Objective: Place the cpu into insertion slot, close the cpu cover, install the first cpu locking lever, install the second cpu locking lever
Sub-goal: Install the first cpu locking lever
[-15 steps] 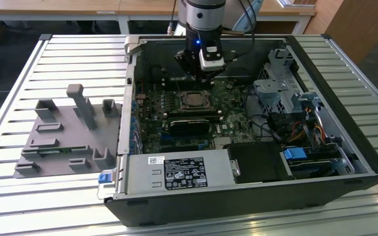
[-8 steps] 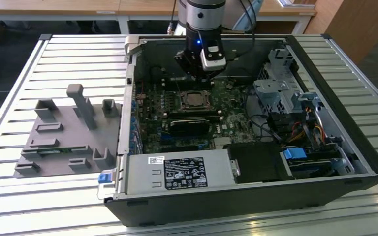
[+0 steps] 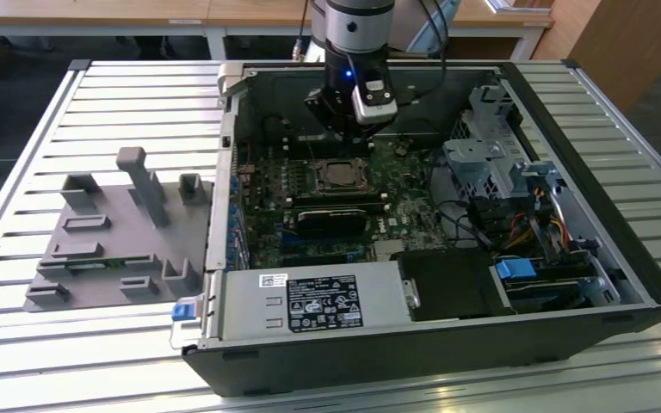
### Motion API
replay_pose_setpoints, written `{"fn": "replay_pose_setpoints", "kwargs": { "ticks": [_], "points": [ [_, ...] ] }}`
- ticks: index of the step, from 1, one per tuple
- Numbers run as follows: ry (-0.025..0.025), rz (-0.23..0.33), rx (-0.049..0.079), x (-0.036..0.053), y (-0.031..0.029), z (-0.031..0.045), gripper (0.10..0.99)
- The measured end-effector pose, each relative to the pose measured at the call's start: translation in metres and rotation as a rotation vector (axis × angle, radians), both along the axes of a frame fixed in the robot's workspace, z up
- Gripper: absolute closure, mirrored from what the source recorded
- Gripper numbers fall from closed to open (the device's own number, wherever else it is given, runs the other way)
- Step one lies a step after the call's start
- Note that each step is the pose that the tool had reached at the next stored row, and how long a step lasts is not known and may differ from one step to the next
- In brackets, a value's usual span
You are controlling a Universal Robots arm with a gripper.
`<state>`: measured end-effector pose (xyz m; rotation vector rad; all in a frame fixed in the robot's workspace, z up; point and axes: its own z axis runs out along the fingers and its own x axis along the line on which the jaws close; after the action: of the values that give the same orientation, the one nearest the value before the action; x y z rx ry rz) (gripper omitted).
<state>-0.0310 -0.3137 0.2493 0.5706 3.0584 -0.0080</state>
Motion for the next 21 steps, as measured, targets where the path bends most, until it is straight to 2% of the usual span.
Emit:
{"fn": "replay_pose_setpoints", "kwargs": {
  "ticks": [18,21],
  "points": [
    [0.0002,0.08,0.0,-0.0001,0.0002,0.0016,0.969],
    [0.0001,0.108,0.0,0.0,0.0004,0.0064,0.969]
  ]
}}
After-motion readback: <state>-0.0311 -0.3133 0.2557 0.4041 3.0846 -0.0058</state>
